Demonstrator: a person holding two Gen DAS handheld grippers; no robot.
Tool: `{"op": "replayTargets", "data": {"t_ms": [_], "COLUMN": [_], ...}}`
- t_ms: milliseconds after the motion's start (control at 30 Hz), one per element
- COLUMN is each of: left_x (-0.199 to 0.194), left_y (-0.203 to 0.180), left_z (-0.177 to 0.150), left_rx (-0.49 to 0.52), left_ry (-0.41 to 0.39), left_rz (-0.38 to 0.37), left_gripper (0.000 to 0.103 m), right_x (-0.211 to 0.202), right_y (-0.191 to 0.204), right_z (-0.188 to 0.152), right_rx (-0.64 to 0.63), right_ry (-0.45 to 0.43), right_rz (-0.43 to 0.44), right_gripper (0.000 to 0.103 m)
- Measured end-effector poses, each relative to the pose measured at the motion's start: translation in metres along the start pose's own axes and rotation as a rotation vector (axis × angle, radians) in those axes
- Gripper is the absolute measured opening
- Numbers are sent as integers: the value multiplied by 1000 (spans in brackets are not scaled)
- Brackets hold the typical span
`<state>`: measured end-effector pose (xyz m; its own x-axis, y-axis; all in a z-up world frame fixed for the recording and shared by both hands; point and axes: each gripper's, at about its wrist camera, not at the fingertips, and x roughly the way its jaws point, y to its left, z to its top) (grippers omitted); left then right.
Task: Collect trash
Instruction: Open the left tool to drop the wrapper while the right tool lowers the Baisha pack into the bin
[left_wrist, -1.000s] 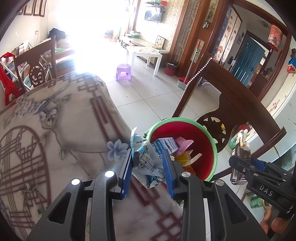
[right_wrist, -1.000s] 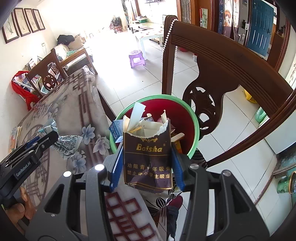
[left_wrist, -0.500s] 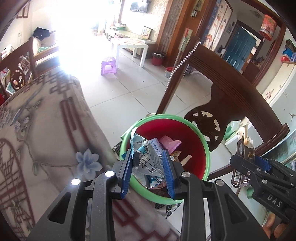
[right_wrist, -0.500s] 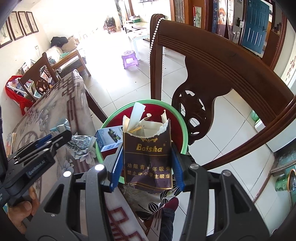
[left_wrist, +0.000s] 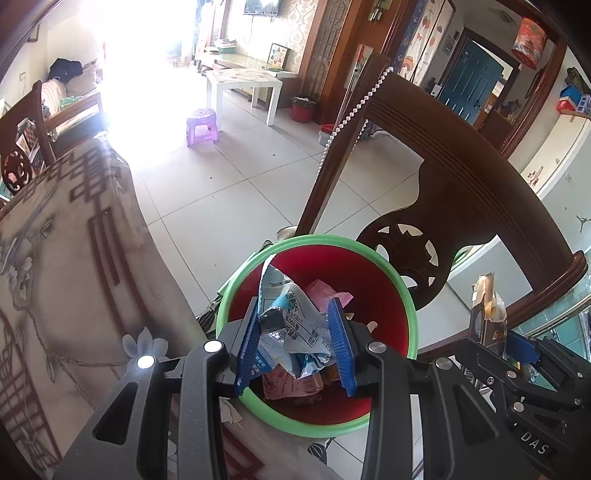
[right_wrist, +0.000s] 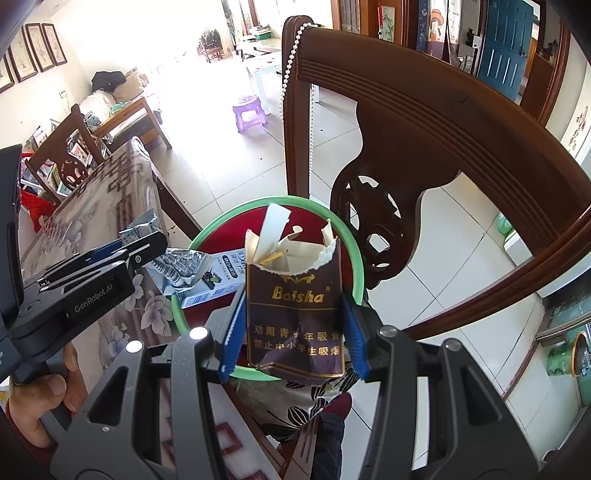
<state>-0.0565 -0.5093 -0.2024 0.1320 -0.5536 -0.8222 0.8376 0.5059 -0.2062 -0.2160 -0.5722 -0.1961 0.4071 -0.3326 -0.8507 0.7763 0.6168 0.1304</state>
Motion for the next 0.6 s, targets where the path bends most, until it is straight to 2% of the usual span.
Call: {"op": "replayTargets", "data": {"t_ms": [33,100,600], "left_x": [2,6,7], "left_y": [0,0,7], "left_z": [0,0,1], "left_rx": [0,-1,-8], "left_ry": [4,10,16], "left_rz": [1,1,13], "left_gripper": [35,43,45], "right_x": [0,0,9], "right_y": [0,-1,-2], "right_z": [0,2,7], "right_rx": [1,3,0], "right_ry": [-1,-3,17], "right_rz": [-1,-2,-6], "right_gripper": [46,46,46]}}
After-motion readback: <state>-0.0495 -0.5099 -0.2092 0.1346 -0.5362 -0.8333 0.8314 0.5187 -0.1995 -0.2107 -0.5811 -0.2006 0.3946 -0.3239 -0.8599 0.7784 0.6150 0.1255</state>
